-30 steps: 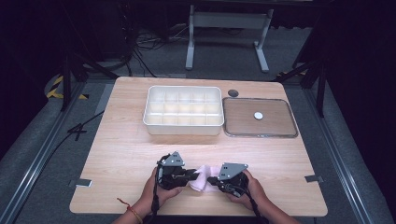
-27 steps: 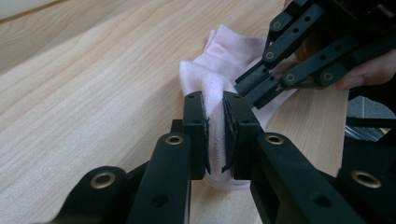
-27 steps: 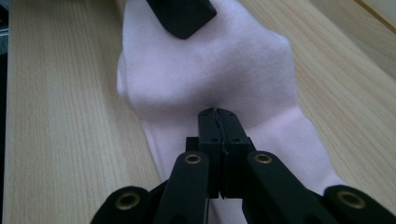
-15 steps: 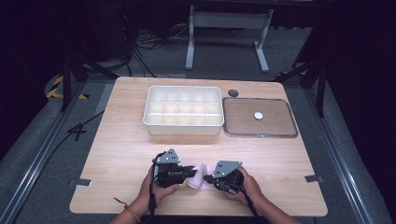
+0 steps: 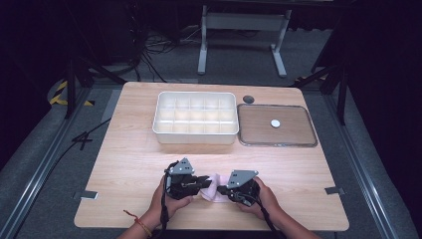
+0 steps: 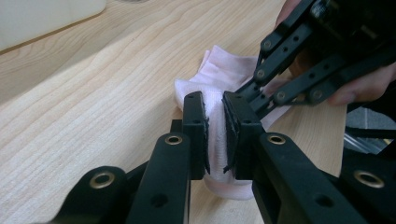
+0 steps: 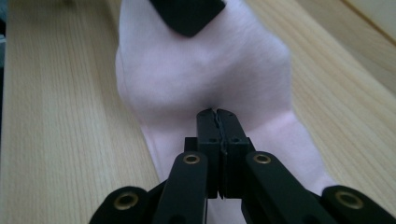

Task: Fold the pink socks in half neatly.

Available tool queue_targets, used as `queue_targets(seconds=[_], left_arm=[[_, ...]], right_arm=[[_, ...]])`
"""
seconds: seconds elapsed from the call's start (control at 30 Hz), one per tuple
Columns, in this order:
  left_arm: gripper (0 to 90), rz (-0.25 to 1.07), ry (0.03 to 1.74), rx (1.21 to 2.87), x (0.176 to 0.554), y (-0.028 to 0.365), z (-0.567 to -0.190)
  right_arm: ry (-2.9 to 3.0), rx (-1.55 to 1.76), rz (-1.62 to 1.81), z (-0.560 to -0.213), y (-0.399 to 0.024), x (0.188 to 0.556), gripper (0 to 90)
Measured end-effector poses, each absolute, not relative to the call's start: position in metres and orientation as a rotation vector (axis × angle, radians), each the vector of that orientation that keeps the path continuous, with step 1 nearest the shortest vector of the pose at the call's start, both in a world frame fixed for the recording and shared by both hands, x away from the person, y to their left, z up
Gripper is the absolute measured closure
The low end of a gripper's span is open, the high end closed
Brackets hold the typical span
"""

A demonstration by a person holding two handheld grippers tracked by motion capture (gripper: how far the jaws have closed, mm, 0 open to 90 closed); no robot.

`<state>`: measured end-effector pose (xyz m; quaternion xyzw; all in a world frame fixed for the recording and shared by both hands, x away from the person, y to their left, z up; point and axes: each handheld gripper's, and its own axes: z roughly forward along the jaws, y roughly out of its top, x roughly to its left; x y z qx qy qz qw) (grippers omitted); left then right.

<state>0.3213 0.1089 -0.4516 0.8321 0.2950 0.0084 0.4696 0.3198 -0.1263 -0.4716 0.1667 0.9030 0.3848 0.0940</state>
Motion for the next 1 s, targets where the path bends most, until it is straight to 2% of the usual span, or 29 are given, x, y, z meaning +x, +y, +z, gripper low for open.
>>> queue_targets(seconds=[0.67, 0.83, 1.0], left_arm=[[79.4, 0.078, 0.721, 2.052, 0.322, 0.107, -0.449], [79.4, 0.08, 0.73, 2.052, 0.323, 0.109, -0.449], [79.4, 0.094, 0.722, 2.073, 0.322, 0.106, -0.448]], right_arm=[[2.661, 0.51, 1.139, -0.474, -0.109, 0.327, 87.9], [2.578, 0.578, 1.237, -0.452, -0.146, 0.331, 86.8], [2.593, 0.626, 1.179, -0.452, -0.173, 0.334, 86.6]])
